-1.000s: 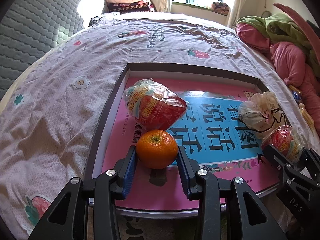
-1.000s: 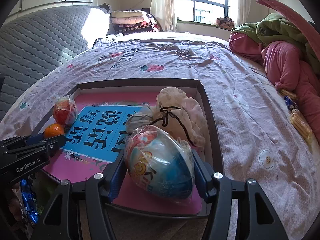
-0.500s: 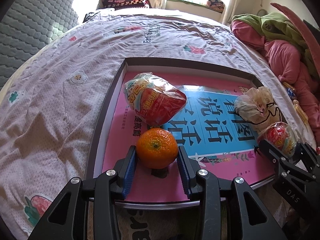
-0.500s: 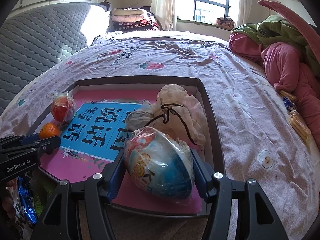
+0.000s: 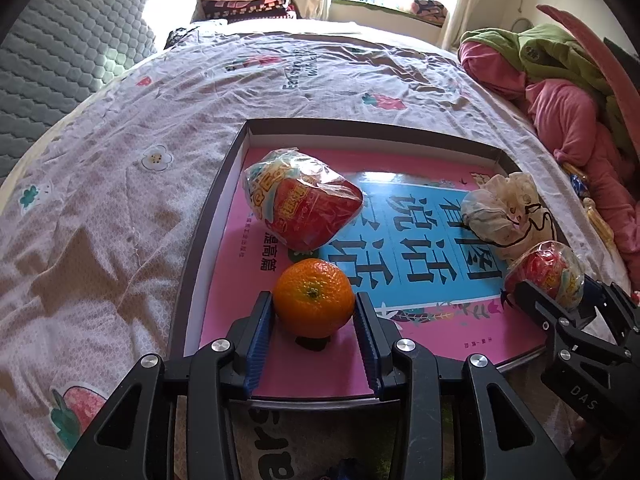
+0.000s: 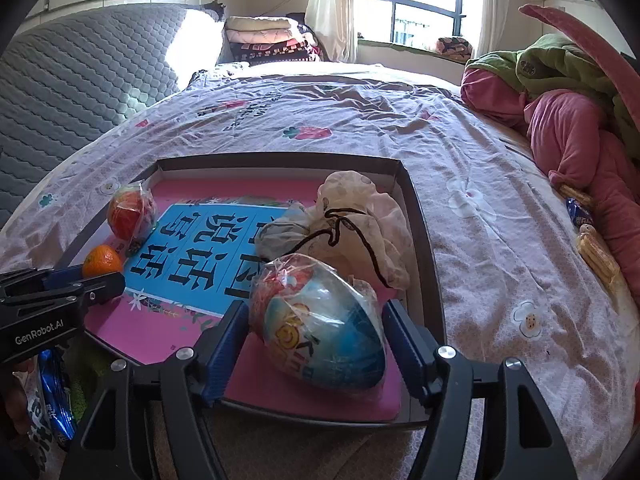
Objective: Organize objects
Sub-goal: 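Open left tool releasing the orange while right tool releases the egg toy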
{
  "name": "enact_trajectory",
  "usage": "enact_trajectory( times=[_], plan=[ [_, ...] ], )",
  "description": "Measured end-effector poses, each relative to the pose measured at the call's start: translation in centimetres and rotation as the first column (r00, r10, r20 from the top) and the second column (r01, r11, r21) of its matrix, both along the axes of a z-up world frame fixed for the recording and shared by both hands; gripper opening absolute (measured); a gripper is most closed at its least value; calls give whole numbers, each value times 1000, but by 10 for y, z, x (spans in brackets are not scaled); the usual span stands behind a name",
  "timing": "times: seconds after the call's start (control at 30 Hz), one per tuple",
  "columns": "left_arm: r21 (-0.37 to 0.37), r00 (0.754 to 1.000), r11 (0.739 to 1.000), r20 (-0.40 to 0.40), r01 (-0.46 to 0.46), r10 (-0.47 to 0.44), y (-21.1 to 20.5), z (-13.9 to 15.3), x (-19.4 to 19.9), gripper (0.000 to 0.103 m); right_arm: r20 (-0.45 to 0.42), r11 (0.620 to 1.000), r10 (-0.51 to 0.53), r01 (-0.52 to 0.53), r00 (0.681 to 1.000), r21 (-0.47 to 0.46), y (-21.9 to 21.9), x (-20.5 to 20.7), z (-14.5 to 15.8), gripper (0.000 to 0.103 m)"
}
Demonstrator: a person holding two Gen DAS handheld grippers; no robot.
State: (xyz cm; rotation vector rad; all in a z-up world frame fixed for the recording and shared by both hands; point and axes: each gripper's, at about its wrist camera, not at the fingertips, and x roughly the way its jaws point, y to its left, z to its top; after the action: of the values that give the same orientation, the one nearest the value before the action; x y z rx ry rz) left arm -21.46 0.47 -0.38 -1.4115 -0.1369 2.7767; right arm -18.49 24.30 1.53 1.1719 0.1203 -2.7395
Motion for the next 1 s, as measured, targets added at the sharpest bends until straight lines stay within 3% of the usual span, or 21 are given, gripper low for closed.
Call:
enact_trajectory(
  times=[0.23, 0.47, 0.87, 1.0],
  plan=[
    [-6, 1000, 1000, -15, -1, 1, -1, 5, 4, 43, -6, 1000, -11, 11, 1000, -3, 4, 1, 3, 74],
    [6, 999, 1000, -52, 3, -3, -2, 15, 11, 50, -29, 1000, -19, 19, 999, 2, 6, 4, 10, 75],
    [4, 994, 1000, -107, -16, 16, -10, 30, 22, 51, -72, 1000, -16, 17, 997, 17, 7, 12, 25, 75],
    [-4, 992, 1000, -127, -22, 21, -11, 35, 27, 62, -86, 1000, -17, 18, 996, 12, 8, 16, 30, 76]
  ],
)
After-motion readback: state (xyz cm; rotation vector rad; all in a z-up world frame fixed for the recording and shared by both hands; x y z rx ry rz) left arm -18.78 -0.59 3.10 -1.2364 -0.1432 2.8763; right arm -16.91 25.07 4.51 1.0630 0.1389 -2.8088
